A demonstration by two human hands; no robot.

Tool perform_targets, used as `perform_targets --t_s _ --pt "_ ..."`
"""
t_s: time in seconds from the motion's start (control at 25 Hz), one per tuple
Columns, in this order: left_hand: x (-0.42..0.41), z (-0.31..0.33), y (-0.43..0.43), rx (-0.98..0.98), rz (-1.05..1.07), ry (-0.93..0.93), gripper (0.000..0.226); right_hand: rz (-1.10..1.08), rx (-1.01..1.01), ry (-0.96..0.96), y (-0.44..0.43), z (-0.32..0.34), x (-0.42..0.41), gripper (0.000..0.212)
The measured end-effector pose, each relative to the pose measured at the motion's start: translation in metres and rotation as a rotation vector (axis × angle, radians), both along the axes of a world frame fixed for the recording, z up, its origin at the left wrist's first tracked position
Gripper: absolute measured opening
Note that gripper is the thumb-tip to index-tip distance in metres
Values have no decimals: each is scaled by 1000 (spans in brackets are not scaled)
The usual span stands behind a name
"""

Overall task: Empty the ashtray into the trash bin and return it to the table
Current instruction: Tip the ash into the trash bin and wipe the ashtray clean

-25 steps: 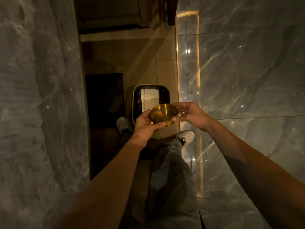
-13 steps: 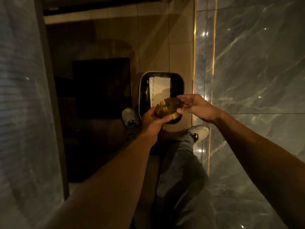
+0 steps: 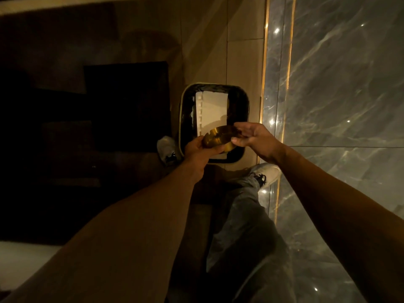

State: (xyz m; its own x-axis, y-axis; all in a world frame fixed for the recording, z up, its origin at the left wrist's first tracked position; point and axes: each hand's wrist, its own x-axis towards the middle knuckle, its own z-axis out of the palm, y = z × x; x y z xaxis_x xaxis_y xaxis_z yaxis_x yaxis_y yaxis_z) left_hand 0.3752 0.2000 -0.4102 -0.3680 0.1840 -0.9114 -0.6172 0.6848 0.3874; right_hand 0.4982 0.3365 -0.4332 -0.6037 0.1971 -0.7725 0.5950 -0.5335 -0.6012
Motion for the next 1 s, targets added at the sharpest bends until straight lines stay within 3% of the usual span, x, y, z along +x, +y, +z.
perform_targets --t_s 0.32,0.6,0.76,1.0 --pt "-2 -23 -5 -53 50 -77 36 38 43 100 -8 -17 -3 17" --pt "4 -39 -4 -81 248 -120 40 3 89 26 -12 -24 -15 15" --pt "6 -43 -2 -136 319 -106 24 -23 145 -25 -14 -31 -29 10" --pt "8 -36 2 -189 459 -118 25 26 193 -70 -17 -38 -43 27"
